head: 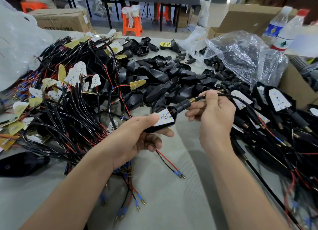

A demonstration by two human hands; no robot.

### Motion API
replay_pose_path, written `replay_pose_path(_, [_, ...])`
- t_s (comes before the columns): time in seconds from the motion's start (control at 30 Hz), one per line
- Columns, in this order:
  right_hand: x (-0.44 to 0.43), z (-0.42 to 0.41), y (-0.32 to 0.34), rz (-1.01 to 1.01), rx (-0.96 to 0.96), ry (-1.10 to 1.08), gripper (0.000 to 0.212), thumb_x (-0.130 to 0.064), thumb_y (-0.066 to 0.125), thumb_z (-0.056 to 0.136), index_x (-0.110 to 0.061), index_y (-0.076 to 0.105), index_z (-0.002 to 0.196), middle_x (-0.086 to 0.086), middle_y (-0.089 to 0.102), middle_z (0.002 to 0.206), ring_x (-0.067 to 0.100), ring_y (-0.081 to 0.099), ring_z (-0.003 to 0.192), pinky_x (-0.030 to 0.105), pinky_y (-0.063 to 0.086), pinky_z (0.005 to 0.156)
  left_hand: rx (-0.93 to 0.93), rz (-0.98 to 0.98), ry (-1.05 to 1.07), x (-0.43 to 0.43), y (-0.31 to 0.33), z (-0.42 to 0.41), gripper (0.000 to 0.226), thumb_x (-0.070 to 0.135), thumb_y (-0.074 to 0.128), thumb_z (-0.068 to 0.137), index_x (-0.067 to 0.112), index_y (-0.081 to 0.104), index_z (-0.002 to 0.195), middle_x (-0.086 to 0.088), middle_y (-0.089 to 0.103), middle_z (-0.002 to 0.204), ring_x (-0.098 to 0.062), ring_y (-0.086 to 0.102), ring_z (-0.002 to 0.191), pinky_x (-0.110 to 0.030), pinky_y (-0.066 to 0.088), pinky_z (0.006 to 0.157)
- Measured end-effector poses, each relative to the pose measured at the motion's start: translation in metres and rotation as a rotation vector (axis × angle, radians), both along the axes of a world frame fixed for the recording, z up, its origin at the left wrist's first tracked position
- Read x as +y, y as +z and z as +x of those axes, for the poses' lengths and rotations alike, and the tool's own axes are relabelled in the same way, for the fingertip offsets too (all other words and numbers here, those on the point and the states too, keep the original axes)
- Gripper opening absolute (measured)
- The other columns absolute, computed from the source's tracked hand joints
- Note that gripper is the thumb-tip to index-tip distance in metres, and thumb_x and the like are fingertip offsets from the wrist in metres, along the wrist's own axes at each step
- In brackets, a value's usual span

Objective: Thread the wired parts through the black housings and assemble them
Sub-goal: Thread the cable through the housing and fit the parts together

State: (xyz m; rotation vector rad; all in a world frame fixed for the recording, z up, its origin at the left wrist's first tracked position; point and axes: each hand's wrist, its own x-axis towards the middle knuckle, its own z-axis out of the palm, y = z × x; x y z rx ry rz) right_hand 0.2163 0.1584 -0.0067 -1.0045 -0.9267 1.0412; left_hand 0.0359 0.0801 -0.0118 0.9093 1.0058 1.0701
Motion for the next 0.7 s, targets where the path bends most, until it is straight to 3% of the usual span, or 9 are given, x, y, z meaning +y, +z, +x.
replay_pose_path(0.13, [-0.001,0.003,0.002,-0.038,-0.036,-0.018,0.037,-0.031,0.045,0.108,-0.009,0.058,0.081,0.011,0.068,0.057,0.022,0.059,0.040,0.026,0.043,0.040,-0.120,-0.005,-0.031,0.000,0.002,-0.004,0.031,0.021,0.051,0.099,0.002,0.069,0.116,-0.024,0.075,0.111,-0.020,0.071,0.069,-0.026,0.056,0.060])
replay_pose_path(0.23, [-0.006,0.006,0.000,-0.039,-0.354,-0.087,0.058,-0.049,0.049,0.102,-0.011,0.063,0.061,0.009,0.061,0.048,0.019,0.053,0.041,0.028,0.043,0.048,-0.033,0.019,0.120,0.004,0.000,-0.003,0.028,0.014,0.043,0.107,-0.001,0.066,0.113,-0.020,0.077,0.099,-0.017,0.069,0.066,-0.025,0.056,0.061])
replay_pose_path(0.3, [-0.012,0.005,0.001,0.087,-0.556,-0.186,0.055,-0.047,0.055,0.098,-0.008,0.062,0.059,0.007,0.055,0.049,0.020,0.049,0.047,0.033,0.044,0.055,0.048,0.033,0.210,0.005,-0.002,-0.005,0.027,0.014,0.043,0.109,0.001,0.067,0.110,-0.016,0.077,0.090,-0.016,0.068,0.064,-0.024,0.056,0.059])
replay_pose_path(0.4, [-0.019,0.001,0.005,0.398,-0.726,-0.286,0.012,-0.023,0.064,0.089,-0.018,0.069,0.079,-0.011,0.059,0.068,0.012,0.056,0.073,0.037,0.048,0.073,0.087,0.044,0.289,0.005,-0.002,-0.014,0.024,0.015,0.048,0.107,0.003,0.069,0.107,-0.015,0.078,0.086,-0.015,0.070,0.063,-0.022,0.057,0.058])
replay_pose_path(0.47, [-0.018,0.000,0.005,0.486,-0.898,-0.290,0.026,-0.015,0.064,0.082,-0.022,0.074,0.104,-0.014,0.066,0.099,0.017,0.056,0.104,0.041,0.044,0.098,0.096,0.048,0.304,0.005,-0.001,-0.021,0.023,0.019,0.054,0.103,0.004,0.071,0.102,-0.015,0.077,0.084,-0.015,0.071,0.063,-0.022,0.056,0.056])
replay_pose_path(0.53, [-0.013,0.003,0.003,0.500,-1.015,-0.244,0.029,-0.014,0.068,0.082,-0.022,0.076,0.108,-0.011,0.069,0.116,0.017,0.051,0.116,0.045,0.036,0.108,0.097,0.053,0.301,0.005,0.002,-0.028,0.026,0.027,0.062,0.092,0.004,0.075,0.094,-0.016,0.077,0.081,-0.015,0.071,0.061,-0.020,0.055,0.053])
replay_pose_path(0.6, [-0.012,0.004,0.003,0.477,-1.023,-0.132,0.019,-0.012,0.070,0.086,-0.021,0.078,0.100,-0.012,0.072,0.103,0.016,0.058,0.105,0.045,0.039,0.104,0.118,0.060,0.291,0.005,0.003,-0.036,0.027,0.030,0.066,0.083,0.007,0.080,0.085,-0.017,0.076,0.080,-0.015,0.071,0.059,-0.020,0.055,0.052])
replay_pose_path(0.7, [-0.013,0.003,0.005,0.381,-1.011,0.059,0.020,-0.012,0.063,0.092,-0.023,0.079,0.099,-0.007,0.076,0.089,0.023,0.068,0.087,0.049,0.051,0.088,0.167,0.071,0.287,0.005,0.004,-0.043,0.023,0.031,0.068,0.081,0.015,0.084,0.082,-0.017,0.076,0.079,-0.014,0.071,0.058,-0.019,0.055,0.052])
